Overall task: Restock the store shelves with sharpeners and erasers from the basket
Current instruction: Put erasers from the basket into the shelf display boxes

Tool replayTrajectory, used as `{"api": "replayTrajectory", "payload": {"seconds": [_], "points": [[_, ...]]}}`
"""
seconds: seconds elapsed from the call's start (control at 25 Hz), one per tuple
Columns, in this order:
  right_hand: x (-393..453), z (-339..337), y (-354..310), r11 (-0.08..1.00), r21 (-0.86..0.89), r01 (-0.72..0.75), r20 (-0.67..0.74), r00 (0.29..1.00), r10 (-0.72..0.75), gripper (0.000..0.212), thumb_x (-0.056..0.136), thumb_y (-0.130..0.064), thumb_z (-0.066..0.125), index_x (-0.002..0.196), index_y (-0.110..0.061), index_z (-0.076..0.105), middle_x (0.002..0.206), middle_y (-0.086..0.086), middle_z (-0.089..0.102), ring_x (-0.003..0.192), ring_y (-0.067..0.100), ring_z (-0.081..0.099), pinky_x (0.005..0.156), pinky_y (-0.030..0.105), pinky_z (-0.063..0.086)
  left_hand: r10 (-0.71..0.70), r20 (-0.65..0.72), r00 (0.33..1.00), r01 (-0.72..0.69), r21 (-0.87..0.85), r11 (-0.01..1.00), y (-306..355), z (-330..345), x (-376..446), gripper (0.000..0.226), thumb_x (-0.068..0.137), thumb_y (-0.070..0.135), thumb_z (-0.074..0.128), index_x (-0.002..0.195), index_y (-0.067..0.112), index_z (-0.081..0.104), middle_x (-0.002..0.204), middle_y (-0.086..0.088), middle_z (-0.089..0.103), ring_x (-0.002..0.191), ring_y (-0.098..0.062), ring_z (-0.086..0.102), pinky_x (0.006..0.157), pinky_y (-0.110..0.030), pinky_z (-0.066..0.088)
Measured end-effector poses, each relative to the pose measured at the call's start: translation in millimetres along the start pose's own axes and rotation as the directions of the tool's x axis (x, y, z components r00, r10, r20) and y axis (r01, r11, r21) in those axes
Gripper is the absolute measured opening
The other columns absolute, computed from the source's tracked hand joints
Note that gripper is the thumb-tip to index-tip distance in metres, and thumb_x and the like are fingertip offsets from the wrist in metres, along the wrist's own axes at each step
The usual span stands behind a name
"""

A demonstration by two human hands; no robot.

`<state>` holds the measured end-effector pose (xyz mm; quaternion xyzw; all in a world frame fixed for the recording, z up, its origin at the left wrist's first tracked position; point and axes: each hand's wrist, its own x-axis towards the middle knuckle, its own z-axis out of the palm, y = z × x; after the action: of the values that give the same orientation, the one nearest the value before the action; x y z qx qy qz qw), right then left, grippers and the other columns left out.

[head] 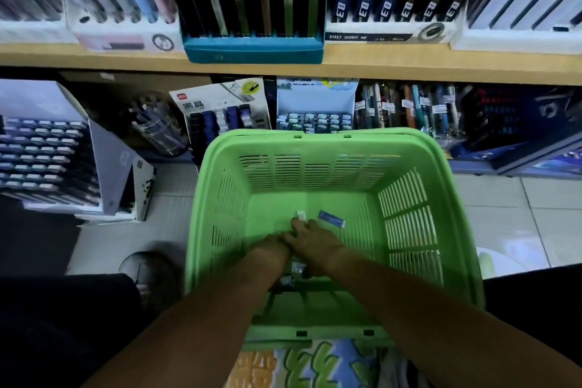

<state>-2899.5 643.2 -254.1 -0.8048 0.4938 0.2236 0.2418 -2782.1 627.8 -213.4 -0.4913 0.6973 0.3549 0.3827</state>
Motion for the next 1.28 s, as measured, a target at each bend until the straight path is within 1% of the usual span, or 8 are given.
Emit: {"api": "replayTrajectory", "payload": {"seconds": [0.16,0.28,0.48,0.64,0.8,1.0,1.2,1.28], "points": [[5,2,5,0.998,0.052,-0.038,-0.079,0.996,0.042,0.055,0.087,-0.002,0.064,0.137,-0.016,0.046,0.147,0.022,0.034,0.117,0.039,0.057,0.087,0.044,0.052,0.003,-0.015,1.0,-0.004,-0.044,0.999,-4,6,12,0.054,0.091,0.013,0.067,0.142,0.014,0.048,0.137,-0.011,0.056,0.121,-0.026,0.057,0.103,-0.037,0.045],[6,3,10,0.999,0.03,-0.018,-0.072,0.997,0.021,0.06,0.082,-0.007,0.072,0.136,-0.016,0.046,0.147,0.018,0.037,0.112,0.037,0.061,0.082,0.042,0.052,0.022,-0.014,1.0,-0.023,-0.056,0.998,-1,14,16,0.076,0.085,0.016,0.075,0.15,0.016,0.037,0.146,-0.014,0.045,0.128,-0.03,0.052,0.106,-0.041,0.044],[7,5,14,1.0,0.03,-0.008,-0.086,0.996,0.01,0.045,0.083,-0.009,0.07,0.124,-0.011,0.054,0.127,0.012,0.053,0.106,0.033,0.063,0.075,0.038,0.048,0.072,-0.083,0.994,-0.066,0.067,0.996,1,14,20,0.055,0.095,0.016,0.062,0.147,0.013,0.042,0.145,-0.015,0.048,0.129,-0.03,0.051,0.103,-0.042,0.044],[3,2,23,0.986,0.134,-0.098,-0.112,0.987,0.114,0.058,0.08,-0.027,0.074,0.131,-0.01,0.052,0.134,0.01,0.052,0.109,0.03,0.062,0.083,0.038,0.053,0.079,-0.182,0.98,-0.032,0.248,0.968,0,8,24,0.043,0.091,0.023,0.069,0.132,0.017,0.056,0.13,-0.009,0.06,0.119,-0.025,0.058,0.097,-0.036,0.046],[2,-12,30,0.947,0.262,-0.185,-0.154,0.961,0.23,0.056,0.082,-0.037,0.073,0.127,-0.011,0.052,0.125,0.008,0.052,0.107,0.03,0.062,0.082,0.038,0.051,0.028,-0.371,0.928,0.017,0.118,0.993,-5,-2,31,0.037,0.098,0.02,0.056,0.134,0.014,0.051,0.132,-0.012,0.056,0.12,-0.028,0.055,0.096,-0.037,0.045],[0,-17,29,0.931,0.29,-0.221,-0.148,0.951,0.272,0.057,0.081,-0.038,0.075,0.126,-0.012,0.051,0.124,0.008,0.052,0.104,0.03,0.062,0.081,0.038,0.051,0.036,-0.303,0.952,-0.025,0.041,0.999,-12,8,34,0.065,0.085,0.013,0.072,0.143,0.013,0.042,0.14,-0.014,0.044,0.126,-0.032,0.048,0.104,-0.043,0.044],[-3,-14,28,0.929,0.292,-0.229,-0.143,0.95,0.279,0.06,0.082,-0.038,0.075,0.13,-0.011,0.051,0.125,0.009,0.052,0.107,0.03,0.062,0.083,0.039,0.051,0.01,-0.342,0.94,-0.059,-0.134,0.989,-5,17,40,0.03,0.097,0.008,0.054,0.127,0.012,0.055,0.127,-0.013,0.06,0.113,-0.026,0.06,0.094,-0.036,0.048],[-1,-13,31,0.889,0.383,-0.25,-0.124,0.94,0.318,0.054,0.08,-0.038,0.077,0.122,-0.011,0.055,0.118,0.009,0.054,0.104,0.029,0.061,0.081,0.036,0.05,-0.087,-0.336,0.938,-0.019,-0.298,0.954,-6,10,42,0.023,0.096,0.007,0.054,0.118,0.013,0.058,0.117,-0.01,0.062,0.104,-0.025,0.061,0.085,-0.035,0.05]]}}
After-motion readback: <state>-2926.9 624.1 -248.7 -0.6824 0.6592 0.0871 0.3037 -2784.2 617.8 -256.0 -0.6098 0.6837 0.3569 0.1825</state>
